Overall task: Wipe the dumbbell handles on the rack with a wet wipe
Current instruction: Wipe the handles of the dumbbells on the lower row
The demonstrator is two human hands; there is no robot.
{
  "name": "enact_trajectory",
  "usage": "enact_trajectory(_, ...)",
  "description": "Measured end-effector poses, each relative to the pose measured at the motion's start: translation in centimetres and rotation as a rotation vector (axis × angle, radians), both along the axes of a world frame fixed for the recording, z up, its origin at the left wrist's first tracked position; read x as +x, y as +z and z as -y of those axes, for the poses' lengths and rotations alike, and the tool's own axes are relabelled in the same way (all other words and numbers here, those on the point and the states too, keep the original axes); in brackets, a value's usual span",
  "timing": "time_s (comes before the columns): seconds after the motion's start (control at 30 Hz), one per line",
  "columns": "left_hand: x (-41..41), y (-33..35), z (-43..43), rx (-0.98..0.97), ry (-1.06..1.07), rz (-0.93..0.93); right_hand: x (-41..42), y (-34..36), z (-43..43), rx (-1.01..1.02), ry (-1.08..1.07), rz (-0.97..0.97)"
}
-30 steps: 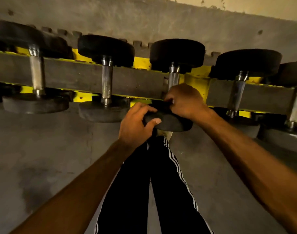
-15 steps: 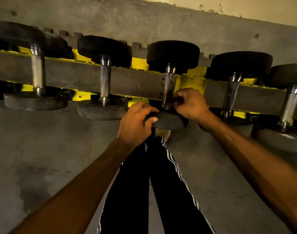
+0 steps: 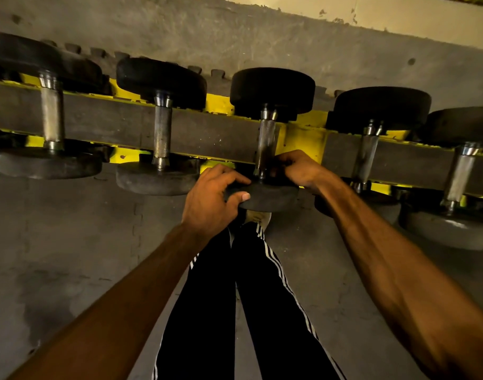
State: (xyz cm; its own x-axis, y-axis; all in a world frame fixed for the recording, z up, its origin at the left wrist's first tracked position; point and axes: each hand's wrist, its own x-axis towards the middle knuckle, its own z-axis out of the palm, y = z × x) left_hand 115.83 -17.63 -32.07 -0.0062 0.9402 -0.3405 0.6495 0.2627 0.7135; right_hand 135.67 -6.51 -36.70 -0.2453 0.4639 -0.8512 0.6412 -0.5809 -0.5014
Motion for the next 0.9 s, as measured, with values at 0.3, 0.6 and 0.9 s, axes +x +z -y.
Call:
enact_trajectory(0.3,-0.1,0.0,-0.3,-0.013,0.009,0.027,0.0,0.0,1.3,0.477,-0.030,0.092)
enact_trajectory(0.6,0.0,0.4,-0.7,-0.064,0.006,0.039,1.0,0.8,2.0,0.690,0.198,-0.002)
enact_trajectory(0.9,-0.4,-0.1,-1.1,-0.060,-0.022,0.074,-0.9,1.2,2.1,0.766,0.037,0.050)
